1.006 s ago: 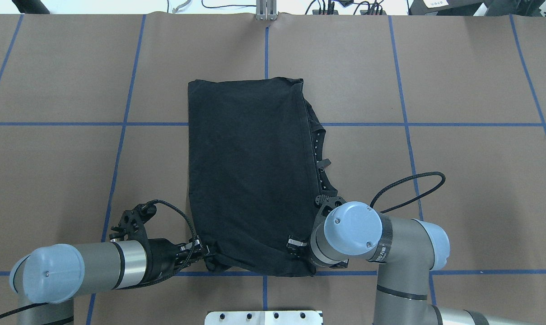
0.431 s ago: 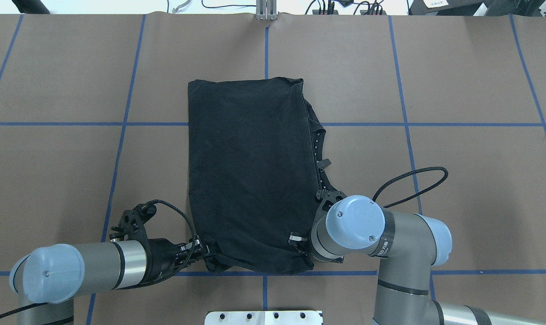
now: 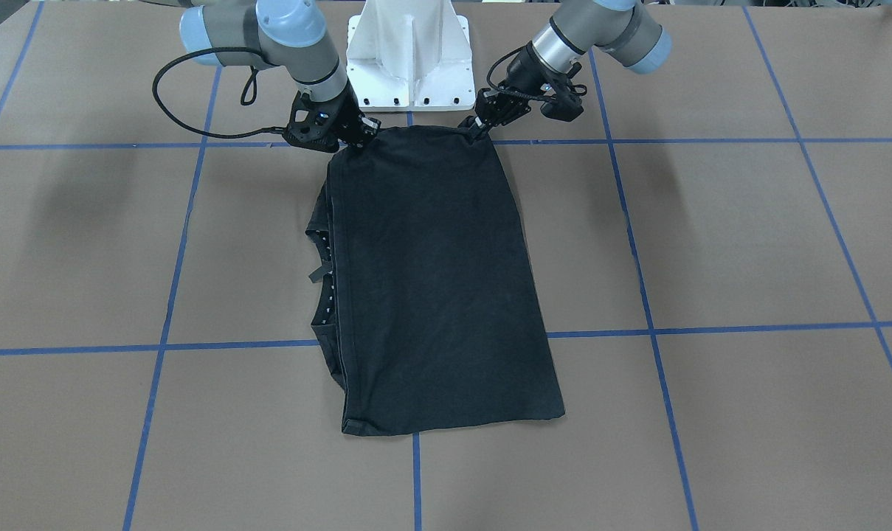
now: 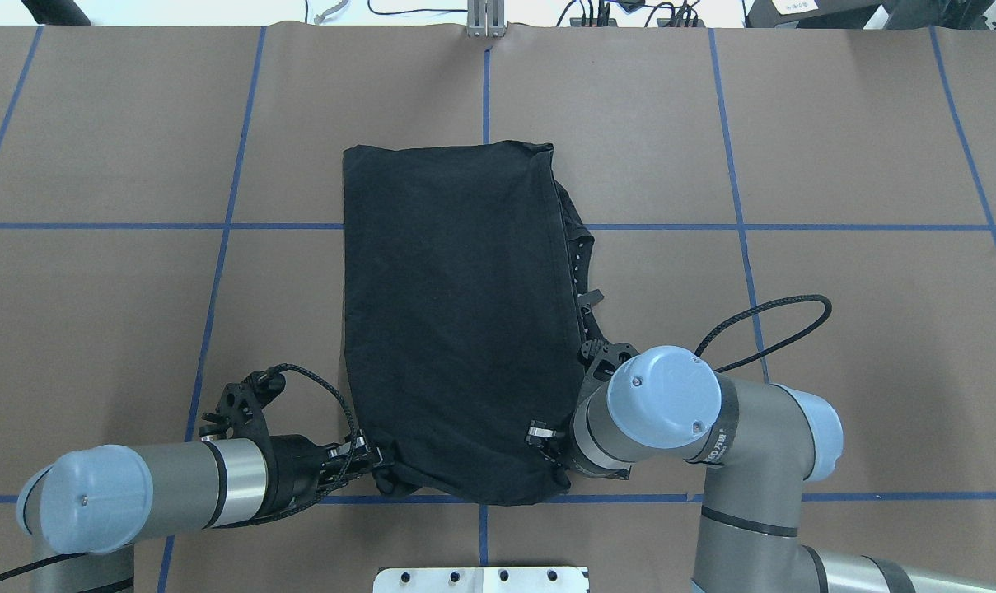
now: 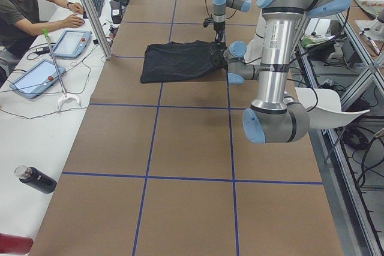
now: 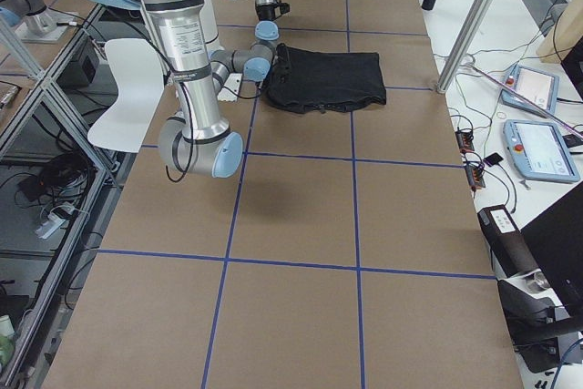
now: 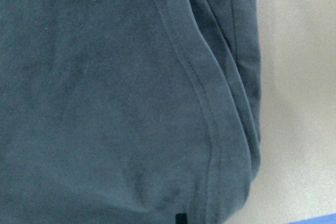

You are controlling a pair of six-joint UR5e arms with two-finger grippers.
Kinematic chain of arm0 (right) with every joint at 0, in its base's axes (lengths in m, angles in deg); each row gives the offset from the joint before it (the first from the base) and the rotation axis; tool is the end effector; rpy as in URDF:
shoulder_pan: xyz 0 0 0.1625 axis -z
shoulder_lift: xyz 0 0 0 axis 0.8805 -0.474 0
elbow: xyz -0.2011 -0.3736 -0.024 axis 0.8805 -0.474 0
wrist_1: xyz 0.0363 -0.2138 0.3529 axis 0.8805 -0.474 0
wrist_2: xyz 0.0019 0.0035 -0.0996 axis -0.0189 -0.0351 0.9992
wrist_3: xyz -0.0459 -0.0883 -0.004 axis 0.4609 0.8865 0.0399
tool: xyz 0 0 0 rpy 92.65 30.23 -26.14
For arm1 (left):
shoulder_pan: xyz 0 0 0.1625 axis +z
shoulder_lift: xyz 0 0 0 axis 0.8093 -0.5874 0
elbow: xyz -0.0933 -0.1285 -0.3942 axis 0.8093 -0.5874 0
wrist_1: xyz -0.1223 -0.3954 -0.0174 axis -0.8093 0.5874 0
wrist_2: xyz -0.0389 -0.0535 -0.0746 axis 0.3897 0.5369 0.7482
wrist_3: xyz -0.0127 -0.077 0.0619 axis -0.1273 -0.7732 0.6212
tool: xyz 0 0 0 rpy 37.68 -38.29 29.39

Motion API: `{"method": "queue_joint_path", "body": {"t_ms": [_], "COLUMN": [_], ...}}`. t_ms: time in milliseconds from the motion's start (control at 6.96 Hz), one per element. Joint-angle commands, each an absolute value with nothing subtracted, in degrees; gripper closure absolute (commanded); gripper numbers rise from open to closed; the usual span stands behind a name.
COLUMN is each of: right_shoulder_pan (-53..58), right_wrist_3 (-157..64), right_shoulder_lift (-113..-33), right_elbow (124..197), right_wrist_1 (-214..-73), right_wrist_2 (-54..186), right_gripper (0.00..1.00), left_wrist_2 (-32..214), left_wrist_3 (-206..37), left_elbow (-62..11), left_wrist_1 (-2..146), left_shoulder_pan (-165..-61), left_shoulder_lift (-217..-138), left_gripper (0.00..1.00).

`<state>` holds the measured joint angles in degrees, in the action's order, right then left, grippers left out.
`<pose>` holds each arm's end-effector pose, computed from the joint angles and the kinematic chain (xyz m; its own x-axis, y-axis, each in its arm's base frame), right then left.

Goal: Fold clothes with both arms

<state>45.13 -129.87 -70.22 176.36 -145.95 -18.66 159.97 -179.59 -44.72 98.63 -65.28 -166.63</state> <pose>-0.5395 -0.2679 0.2699 0.5691 0.3347 0.7510 -0.1354 0.9391 -0.3159 0.4844 -0.2313 0.3098 0.0718 -0.3637 -0.9287 0.2244 0.9132 -0.3403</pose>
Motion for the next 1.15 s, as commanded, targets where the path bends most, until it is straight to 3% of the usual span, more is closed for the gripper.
{"method": "queue_joint_path", "body": {"t_ms": [0, 1006], "right_shoulder_pan": [45.09, 50.27], "right_wrist_3": [-129.87, -132.15], "right_shoulder_lift": [-71.44, -73.28], "right_elbow": [178.46, 180.39], "right_wrist_1": [-145.96, -145.87], "right_wrist_2": [-18.93, -19.10], "right_gripper": [1.00, 1.00], "left_wrist_2": [159.97, 159.97], "left_wrist_3": [-179.59, -179.59], "left_elbow": [-44.86, -46.27], "left_wrist_1": [98.63, 98.72], "left_shoulder_pan": [-65.28, -61.42], "left_shoulder_lift": [-166.68, -165.72], "left_gripper": [1.00, 1.00]}}
